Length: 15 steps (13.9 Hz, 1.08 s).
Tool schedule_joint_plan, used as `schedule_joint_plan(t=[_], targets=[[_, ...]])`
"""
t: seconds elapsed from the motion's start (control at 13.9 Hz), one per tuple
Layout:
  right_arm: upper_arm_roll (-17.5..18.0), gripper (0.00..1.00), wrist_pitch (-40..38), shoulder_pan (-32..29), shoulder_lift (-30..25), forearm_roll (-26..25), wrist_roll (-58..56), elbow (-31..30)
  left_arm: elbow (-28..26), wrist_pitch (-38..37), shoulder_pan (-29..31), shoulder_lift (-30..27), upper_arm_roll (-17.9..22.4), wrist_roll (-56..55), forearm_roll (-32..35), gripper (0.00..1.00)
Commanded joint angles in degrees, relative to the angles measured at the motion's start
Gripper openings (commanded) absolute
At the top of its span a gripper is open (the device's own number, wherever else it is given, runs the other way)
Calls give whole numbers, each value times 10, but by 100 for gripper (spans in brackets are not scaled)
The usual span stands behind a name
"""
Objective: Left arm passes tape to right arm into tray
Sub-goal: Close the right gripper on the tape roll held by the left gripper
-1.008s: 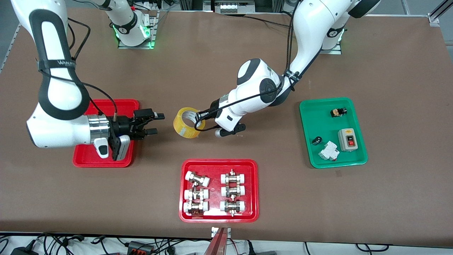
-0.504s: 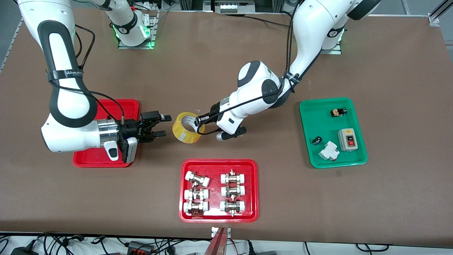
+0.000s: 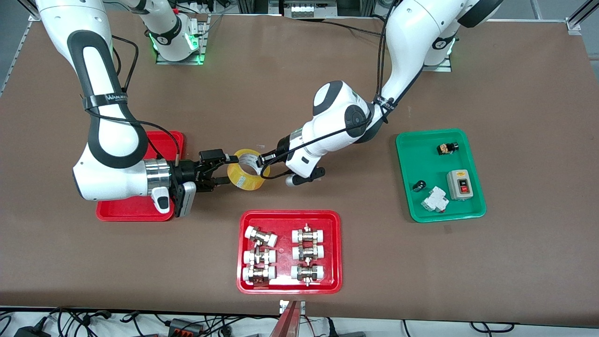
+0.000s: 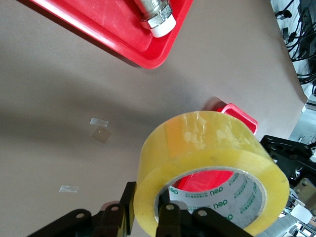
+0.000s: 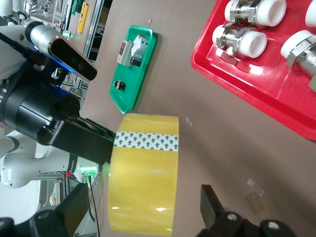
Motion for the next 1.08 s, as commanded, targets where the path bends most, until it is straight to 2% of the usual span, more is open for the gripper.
schedule_joint_plan(t=[0.0,0.65,0.72,0.86,0.94,1.01], targets=[[0,100,6,3,9,11,-15,13,22,3,-6,8,1,0,-14,4],[1,98,10,7,11,11,-28,13,22,3,-5,7,1,1,-14,4],[0,91,9,7,11,11,-35,13,22,3,-5,7,1,1,-14,4],[1,54,8,6,11,11,-44,12,22,3,-5,7,1,2,-14,5],[0,41,8,6,11,12,-44,13,21,3,-5,7,1,1,-13,5],[0,34,8,6,11,12,-44,13,21,3,-5,7,1,2,-13,5]])
